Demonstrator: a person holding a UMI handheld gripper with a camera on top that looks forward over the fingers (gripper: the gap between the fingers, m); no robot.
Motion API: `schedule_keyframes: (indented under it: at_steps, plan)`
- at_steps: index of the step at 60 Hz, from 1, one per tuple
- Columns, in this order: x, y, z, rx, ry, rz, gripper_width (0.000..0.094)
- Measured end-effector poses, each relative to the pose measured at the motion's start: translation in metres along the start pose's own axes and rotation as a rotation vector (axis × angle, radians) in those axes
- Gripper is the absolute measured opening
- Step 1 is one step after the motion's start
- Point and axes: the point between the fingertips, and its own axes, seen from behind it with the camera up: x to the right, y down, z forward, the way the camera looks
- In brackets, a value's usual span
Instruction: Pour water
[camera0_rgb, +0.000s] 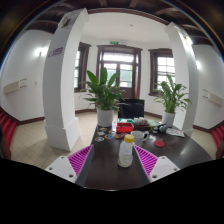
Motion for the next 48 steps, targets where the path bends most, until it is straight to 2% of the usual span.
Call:
schedule_keyframes:
  at_steps: [12,17,28,48]
  plan:
    - [0.041,0.047,0.028,-0.047,0.108,-0.004,0.0773]
    - [0.059,0.063,0.050,-0.032,0.132,0.039,0.0776]
    - [0.077,0.079,0.106,0.019,0.088,0.138,0.0777]
    - [0.070,0.107,0.195,-0.053,0.046,0.028,0.0780]
